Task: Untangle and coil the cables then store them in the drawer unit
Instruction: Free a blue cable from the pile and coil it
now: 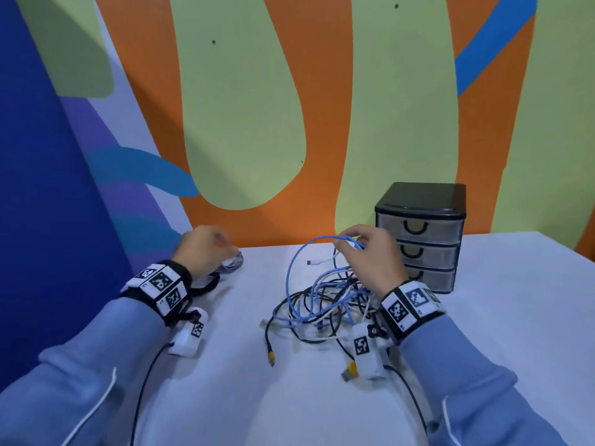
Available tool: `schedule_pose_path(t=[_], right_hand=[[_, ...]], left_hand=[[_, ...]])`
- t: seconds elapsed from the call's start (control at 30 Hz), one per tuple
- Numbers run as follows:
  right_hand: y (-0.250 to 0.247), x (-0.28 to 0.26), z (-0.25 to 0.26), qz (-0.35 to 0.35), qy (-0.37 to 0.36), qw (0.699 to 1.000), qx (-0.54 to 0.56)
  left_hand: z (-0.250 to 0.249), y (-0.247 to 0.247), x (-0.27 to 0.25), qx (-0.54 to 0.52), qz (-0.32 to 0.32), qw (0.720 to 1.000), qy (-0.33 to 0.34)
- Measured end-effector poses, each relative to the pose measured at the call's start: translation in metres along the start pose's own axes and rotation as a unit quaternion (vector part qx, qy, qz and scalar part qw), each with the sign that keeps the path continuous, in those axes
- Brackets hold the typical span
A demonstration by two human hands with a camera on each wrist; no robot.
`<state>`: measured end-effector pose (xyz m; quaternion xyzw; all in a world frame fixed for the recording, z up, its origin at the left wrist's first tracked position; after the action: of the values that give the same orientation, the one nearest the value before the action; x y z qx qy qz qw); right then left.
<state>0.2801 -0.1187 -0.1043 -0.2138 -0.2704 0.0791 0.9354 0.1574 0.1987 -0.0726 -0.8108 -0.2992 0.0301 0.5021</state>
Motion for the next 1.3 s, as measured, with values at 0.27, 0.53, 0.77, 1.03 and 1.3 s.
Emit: schedule_pose_path(t=[0.27,0.53,0.77,1.03,1.3], right_hand=[[-0.018,-0.004,0.020,-0.065,-0.019,0.991,0.117],[-0.018,0.000,0.024,-0.026,-0.055,0.992,0.109],[-0.011,0.000,0.009,0.041,-0.035,0.998,-0.024],[-0.033,0.003,0.005,-0.024,-0.017,0.999,-0.018],[-0.012,-0.012,0.040,0.015,-0.203,0.974,-0.099]], left_hand=[[-0.161,0.030,-0.053,-0.268,0.127,0.936,0.187],[-0.168,0.036,-0.065,-0.434,0.179,0.856,0.216],[-0.113,0.017,-0.035,-0.630,-0.154,0.743,0.166],[-0.046,0.010,-0.024,-0.689,-0.270,0.672,0.035],[-0.078,0.038,-0.030,-0.715,-0.094,0.691,0.035]])
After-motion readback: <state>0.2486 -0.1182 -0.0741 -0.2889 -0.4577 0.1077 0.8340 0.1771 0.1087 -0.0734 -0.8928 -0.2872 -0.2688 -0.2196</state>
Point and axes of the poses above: each hand's wrist, its own x-axis towards the middle knuckle, its own y-axis out of the palm, z = x × y, the point moved 6 cm from there along x, towards the middle knuckle, and after that the axes turned 4 degrees about -x, right-handed, at the moved point
